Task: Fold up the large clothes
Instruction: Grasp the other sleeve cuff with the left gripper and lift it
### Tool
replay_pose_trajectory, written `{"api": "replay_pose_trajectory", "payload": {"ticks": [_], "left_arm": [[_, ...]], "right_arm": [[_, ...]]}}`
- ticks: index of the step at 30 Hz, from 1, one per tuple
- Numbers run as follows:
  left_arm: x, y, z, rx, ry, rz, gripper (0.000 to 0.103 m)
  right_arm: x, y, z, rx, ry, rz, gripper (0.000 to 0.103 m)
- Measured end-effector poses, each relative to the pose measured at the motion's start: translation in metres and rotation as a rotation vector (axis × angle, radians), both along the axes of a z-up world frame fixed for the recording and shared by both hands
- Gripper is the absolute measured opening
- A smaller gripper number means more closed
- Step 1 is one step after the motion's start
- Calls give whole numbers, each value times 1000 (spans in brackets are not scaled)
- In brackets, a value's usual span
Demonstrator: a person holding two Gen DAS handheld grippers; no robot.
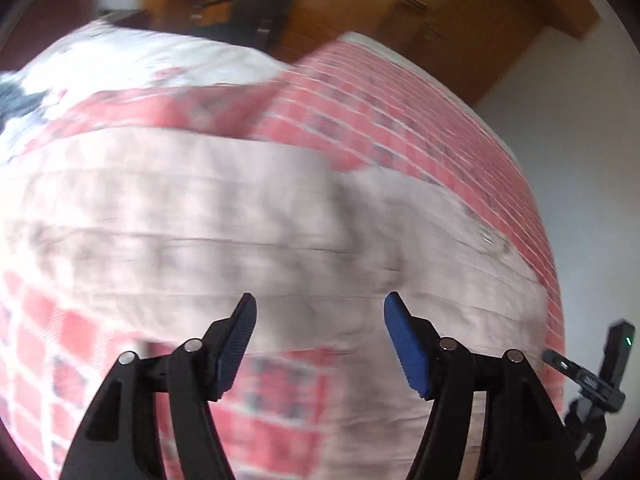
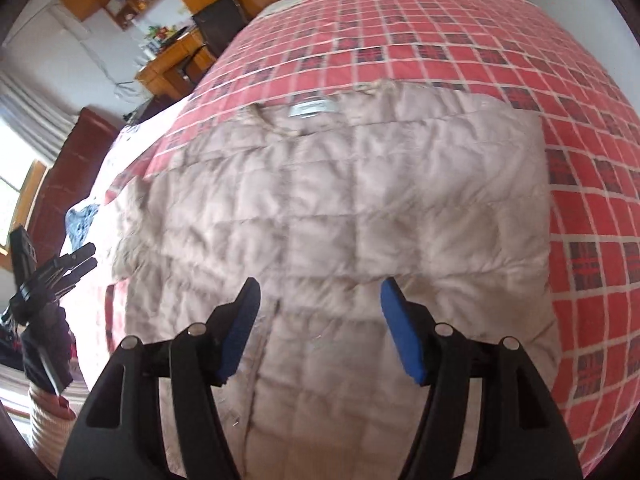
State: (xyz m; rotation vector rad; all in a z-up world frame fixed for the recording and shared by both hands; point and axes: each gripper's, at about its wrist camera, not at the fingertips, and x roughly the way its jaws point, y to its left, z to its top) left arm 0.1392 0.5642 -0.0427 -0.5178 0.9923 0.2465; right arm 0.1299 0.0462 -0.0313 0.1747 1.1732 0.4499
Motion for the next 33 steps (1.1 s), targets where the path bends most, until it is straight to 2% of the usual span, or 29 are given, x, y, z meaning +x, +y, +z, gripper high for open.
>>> {"api": "replay_pose_trajectory", "payload": {"ticks": [3, 7, 10, 14, 16, 18, 19, 23, 24, 29, 33], "left_arm": [[-40, 62, -2, 54, 35, 186, 67], [-86, 132, -11, 19, 35, 415, 67], [-101, 169, -21, -41, -15, 504, 65], [-92, 204, -35, -137, -88, 551, 65], [-86, 215, -42, -157, -113, 574, 62], [-86, 223, -42, -157, -135, 584, 53], [-88, 225, -42, -156, -139, 589, 42], [-91, 233, -44, -163, -153, 624, 14], [-92, 233, -42, -160, -159, 627, 12], [-94, 209, -3, -61, -252, 602, 5], [-85, 171, 47, 38, -346, 501, 5]], "right_arm": [[-9, 12, -2, 26, 14, 21, 63], [-15, 39, -12, 13, 33, 64, 63], [-15, 52, -20, 7, 57, 77, 63], [-9, 60, -26, -21, 67, 70, 63], [-7, 61, -28, -26, 74, 64, 63], [-7, 61, -29, -35, 74, 63, 63], [-7, 61, -28, -45, 72, 62, 63], [-8, 58, -29, -61, 71, 54, 63], [-8, 56, -29, -64, 73, 49, 63], [-11, 48, -27, -73, 67, 34, 63], [-14, 37, -22, -83, 58, 19, 63]]}}
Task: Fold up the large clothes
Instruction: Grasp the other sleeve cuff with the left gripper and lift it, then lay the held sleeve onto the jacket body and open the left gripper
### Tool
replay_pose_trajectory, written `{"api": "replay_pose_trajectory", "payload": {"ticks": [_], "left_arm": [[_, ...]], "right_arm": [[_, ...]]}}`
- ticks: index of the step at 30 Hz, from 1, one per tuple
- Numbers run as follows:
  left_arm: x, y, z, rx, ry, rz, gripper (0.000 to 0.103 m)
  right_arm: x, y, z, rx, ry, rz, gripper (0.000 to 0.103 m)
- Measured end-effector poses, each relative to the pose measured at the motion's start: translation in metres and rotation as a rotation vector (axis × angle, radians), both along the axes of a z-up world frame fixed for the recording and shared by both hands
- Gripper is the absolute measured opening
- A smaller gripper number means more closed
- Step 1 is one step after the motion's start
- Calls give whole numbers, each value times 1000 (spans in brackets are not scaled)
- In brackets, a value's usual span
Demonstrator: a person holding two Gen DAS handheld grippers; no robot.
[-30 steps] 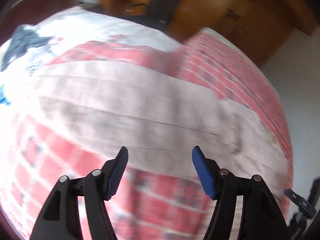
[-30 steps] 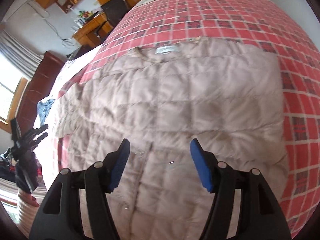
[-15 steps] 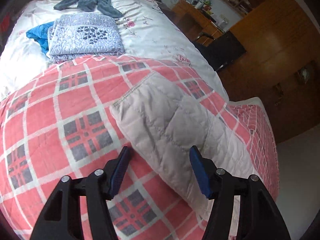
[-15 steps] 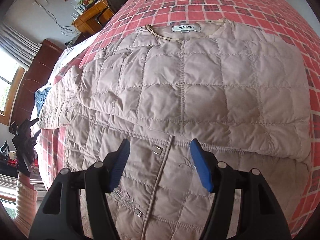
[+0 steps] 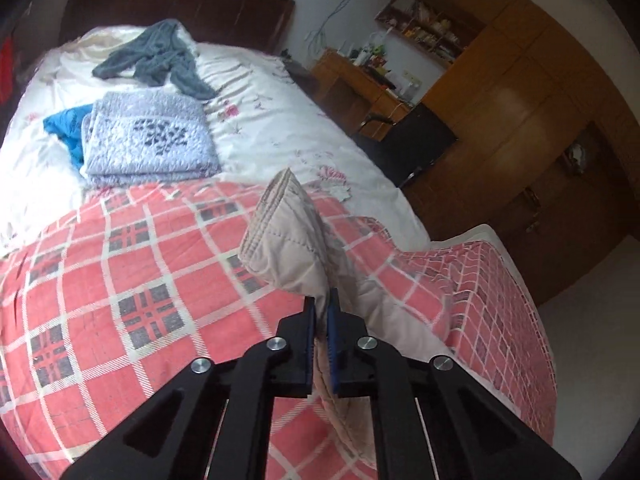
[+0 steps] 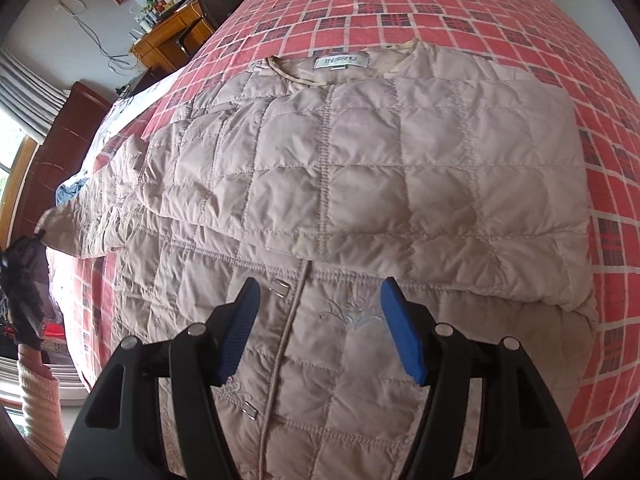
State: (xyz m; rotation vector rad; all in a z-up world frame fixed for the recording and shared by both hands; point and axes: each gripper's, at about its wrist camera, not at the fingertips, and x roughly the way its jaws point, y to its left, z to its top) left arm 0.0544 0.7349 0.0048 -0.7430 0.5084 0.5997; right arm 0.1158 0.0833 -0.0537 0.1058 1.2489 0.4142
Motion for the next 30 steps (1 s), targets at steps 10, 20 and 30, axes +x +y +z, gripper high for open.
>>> {"api": "replay_pose_trajectory", "payload": {"ticks": [10, 20, 30], "left_arm": [[78, -153, 65, 165, -55, -422, 5], [157, -312, 21, 215, 35, -777, 5], [194, -357, -65, 147, 227, -901, 7]], "right_arm": [[-2, -28, 9, 19, -24, -49, 63], [-4, -54, 11, 42, -31, -100, 63], [-2, -63, 14, 43, -40, -109, 63]]}}
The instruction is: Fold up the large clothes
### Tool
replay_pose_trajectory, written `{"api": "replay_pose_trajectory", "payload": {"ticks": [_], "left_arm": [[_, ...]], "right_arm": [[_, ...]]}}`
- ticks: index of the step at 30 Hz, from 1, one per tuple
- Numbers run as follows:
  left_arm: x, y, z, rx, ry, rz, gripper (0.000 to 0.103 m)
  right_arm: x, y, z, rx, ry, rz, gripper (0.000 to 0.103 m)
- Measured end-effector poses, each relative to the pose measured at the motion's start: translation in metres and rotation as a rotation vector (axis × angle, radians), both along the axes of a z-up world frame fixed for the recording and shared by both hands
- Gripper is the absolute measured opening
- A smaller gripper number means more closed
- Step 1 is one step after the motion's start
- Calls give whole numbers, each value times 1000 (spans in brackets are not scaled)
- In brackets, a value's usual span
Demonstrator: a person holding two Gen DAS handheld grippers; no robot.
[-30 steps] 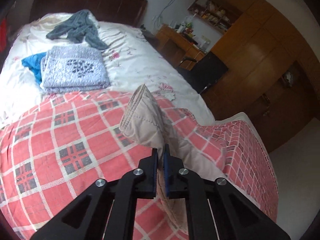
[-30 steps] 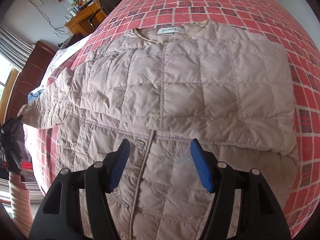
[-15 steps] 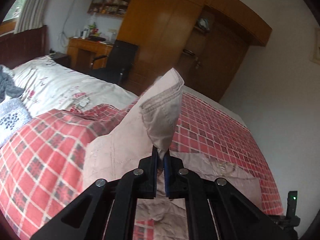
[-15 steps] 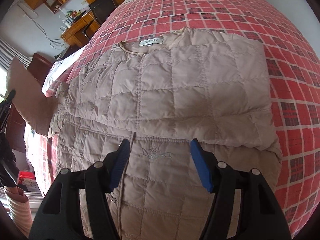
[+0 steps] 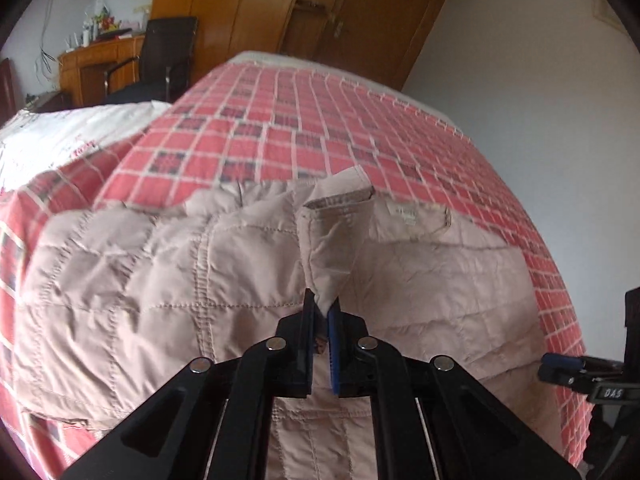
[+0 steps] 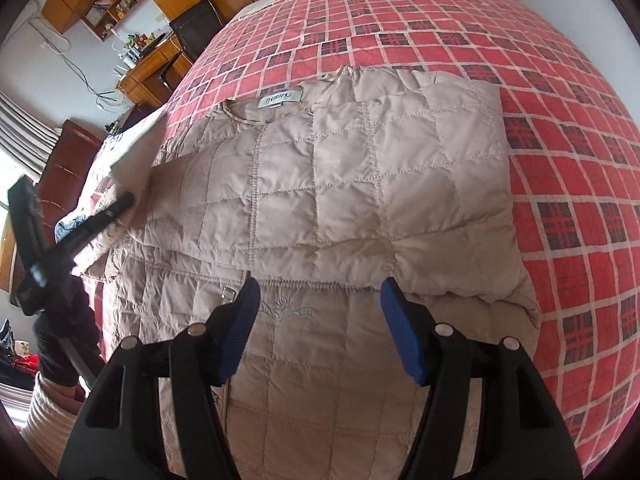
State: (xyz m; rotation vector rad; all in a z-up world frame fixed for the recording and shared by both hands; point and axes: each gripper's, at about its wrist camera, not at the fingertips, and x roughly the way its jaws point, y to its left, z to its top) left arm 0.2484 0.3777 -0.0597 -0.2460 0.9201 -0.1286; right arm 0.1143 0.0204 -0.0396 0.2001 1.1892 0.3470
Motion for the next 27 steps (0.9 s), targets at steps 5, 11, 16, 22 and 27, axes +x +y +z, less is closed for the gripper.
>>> {"api": "replay_pose_trajectory", "payload": {"ticks": [5, 11, 16, 22, 27], "left_arm": [[-14, 1, -4, -159, 58, -194, 39], [-48, 61, 38, -267, -59, -69, 43], [-55, 113, 31, -45, -28, 133, 43], [-45, 129, -29, -20, 140, 147, 43], [-51, 136, -23, -40, 125, 165, 44]], "right_arm": [[14, 14, 4, 16, -2, 26, 63], [36, 55, 12, 83, 7, 123, 63], [63, 110, 6, 150, 62, 218, 63], [95, 172, -20, 159, 161, 271, 62], [102, 201, -37, 137, 204, 313, 35]]}}
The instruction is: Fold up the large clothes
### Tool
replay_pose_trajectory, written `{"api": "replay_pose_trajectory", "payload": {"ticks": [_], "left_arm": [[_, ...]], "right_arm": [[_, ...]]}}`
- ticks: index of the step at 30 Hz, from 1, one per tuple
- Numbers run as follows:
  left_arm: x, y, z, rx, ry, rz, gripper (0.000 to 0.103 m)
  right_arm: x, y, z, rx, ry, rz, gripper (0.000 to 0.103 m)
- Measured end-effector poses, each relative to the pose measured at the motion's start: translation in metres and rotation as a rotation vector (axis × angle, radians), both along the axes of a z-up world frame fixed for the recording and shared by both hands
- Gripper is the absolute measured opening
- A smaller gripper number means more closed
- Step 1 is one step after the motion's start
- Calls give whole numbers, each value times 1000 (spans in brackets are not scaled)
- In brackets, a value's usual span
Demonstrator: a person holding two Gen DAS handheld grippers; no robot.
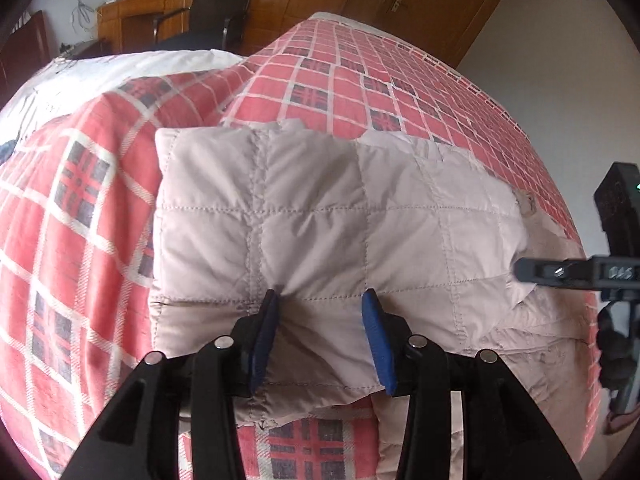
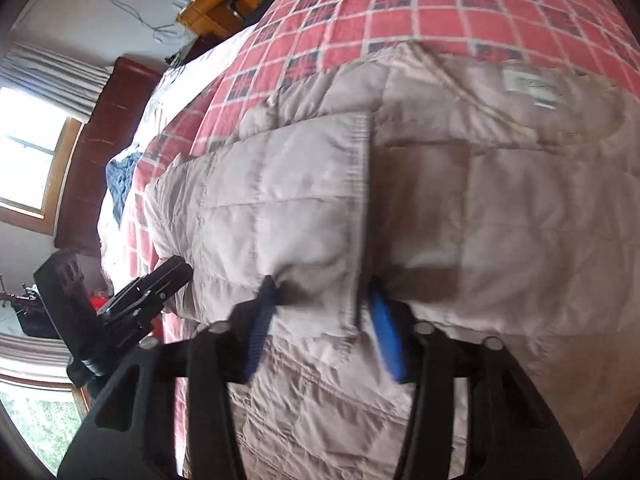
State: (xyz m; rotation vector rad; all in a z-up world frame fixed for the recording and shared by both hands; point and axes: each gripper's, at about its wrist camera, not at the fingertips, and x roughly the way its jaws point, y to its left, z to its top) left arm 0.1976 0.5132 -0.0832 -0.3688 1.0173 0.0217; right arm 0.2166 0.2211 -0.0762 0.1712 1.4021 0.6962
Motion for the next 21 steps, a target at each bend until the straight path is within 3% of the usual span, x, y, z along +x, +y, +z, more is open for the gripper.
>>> {"api": "replay_pose_trajectory", "payload": {"ticks": [1, 2, 5, 8, 13, 21], "left_arm": [[-2, 4, 5, -14, -20, 12, 44], [-3, 7, 12, -24, -46, 31, 44], [-9, 15, 34, -58, -118, 75, 44], [-9, 19, 53, -77, -177, 102, 44], [2, 1, 68, -53, -212, 44, 44], [34, -61, 47, -23, -148, -110, 44]], "right_arm": [[-1, 2, 0, 2, -7, 10, 29], [-1, 3, 2, 13, -11, 19, 17], [-6, -12, 23, 70, -46, 16, 10], [-11, -41, 56, 110, -120, -7, 9], [-19, -117, 94, 57, -236, -109, 9], [-32, -234, 100, -50, -288, -306, 8]]}}
